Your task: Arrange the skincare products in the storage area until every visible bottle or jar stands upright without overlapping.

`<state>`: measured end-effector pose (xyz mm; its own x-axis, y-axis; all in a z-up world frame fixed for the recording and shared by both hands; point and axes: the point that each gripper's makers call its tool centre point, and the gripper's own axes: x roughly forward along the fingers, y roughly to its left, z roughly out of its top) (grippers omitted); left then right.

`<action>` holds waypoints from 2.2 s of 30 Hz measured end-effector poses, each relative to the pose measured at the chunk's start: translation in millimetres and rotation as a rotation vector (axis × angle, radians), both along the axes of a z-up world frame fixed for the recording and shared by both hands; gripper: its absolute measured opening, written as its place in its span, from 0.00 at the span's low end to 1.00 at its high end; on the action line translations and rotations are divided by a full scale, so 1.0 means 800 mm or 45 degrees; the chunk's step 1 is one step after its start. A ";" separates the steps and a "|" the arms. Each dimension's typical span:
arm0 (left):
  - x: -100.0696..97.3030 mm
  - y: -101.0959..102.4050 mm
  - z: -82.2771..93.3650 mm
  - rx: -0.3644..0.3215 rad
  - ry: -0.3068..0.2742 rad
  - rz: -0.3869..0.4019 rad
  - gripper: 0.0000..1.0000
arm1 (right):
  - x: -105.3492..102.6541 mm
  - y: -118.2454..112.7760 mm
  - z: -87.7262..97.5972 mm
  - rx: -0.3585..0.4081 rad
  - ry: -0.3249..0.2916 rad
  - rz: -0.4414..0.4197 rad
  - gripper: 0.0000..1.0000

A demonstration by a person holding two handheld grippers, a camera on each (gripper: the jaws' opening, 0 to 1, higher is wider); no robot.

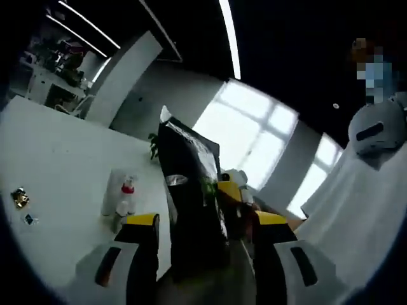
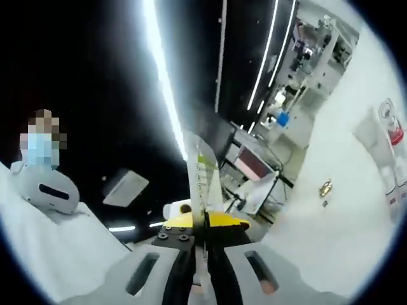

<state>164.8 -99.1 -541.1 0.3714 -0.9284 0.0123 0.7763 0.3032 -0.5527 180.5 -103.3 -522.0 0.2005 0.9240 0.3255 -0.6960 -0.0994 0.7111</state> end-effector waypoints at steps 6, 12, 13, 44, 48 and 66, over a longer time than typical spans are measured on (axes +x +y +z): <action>0.000 0.005 0.012 -0.108 0.018 -0.010 0.26 | -0.009 0.001 0.016 0.083 -0.020 0.055 0.04; 0.005 0.005 0.009 -0.046 -0.011 0.029 0.26 | -0.004 0.001 0.011 0.054 -0.020 0.024 0.04; 0.008 0.006 0.004 -0.007 -0.013 0.051 0.26 | -0.001 0.002 0.007 0.028 -0.015 0.007 0.04; 0.053 0.040 0.024 -0.451 0.237 0.400 0.02 | 0.014 0.008 -0.017 -0.072 0.020 -0.176 0.09; 0.055 0.041 0.021 -0.453 0.257 0.409 0.02 | 0.021 0.005 -0.017 -0.054 0.042 -0.192 0.05; 0.060 0.038 0.008 -0.369 0.278 0.453 0.02 | 0.027 0.003 -0.028 -0.157 0.031 -0.261 0.01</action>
